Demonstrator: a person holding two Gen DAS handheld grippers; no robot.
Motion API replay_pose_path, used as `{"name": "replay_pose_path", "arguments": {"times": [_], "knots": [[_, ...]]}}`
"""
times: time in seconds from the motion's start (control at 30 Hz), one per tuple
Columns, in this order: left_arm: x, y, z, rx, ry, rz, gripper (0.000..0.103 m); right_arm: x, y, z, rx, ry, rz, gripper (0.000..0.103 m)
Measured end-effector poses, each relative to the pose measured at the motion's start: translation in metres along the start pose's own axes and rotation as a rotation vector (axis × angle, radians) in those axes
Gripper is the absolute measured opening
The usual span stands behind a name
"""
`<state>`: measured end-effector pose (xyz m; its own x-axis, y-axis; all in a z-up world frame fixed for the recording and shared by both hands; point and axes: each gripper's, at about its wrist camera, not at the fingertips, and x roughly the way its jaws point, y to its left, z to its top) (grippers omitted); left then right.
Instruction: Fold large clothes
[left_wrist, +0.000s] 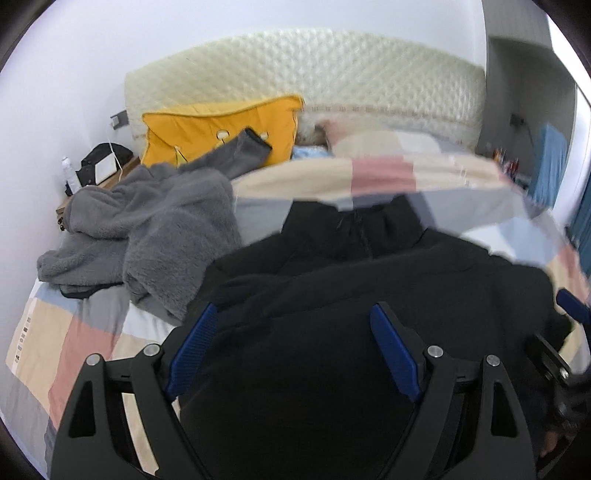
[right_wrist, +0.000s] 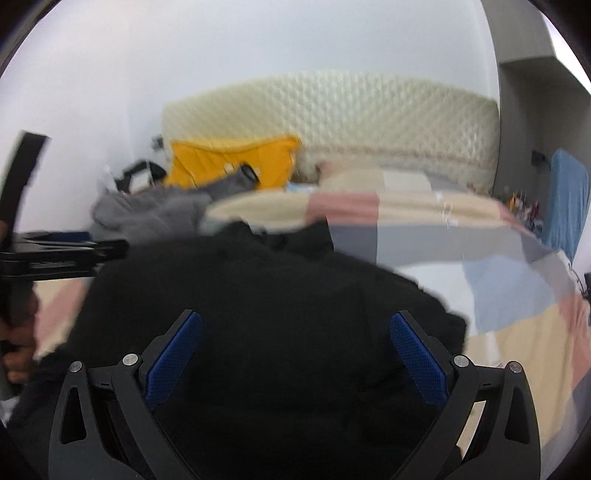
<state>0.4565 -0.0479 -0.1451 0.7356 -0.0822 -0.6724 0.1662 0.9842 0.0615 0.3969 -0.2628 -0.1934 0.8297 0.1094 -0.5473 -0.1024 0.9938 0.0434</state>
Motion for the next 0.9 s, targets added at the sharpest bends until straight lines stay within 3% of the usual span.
{"name": "replay_pose_path", "arguments": {"times": [0.13, 0.23, 0.47, 0.7, 0.9], "knots": [[0.024, -0.008, -0.015, 0.024, -0.012, 0.002, 0.085, 0.016, -0.01, -0.018, 0.001, -0.07, 0.037, 0.103], [0.038, -0.005, -0.018, -0.012, -0.01, -0.016, 0.087, 0.021, -0.012, -0.022, 0.002, -0.081, 0.042, 0.103], [0.06, -0.004, -0.024, -0.036, 0.013, -0.037, 0.088, 0.042, -0.014, -0.022, 0.031, -0.025, 0.093, 0.103], [0.083, 0.0, -0.026, -0.051, 0.086, -0.071, 0.089, 0.053, -0.007, -0.024, 0.012, -0.003, 0.066, 0.103], [0.094, -0.005, -0.027, -0.028, 0.143, -0.057, 0.09, 0.06, -0.008, -0.028, 0.012, 0.028, 0.064, 0.103]]}}
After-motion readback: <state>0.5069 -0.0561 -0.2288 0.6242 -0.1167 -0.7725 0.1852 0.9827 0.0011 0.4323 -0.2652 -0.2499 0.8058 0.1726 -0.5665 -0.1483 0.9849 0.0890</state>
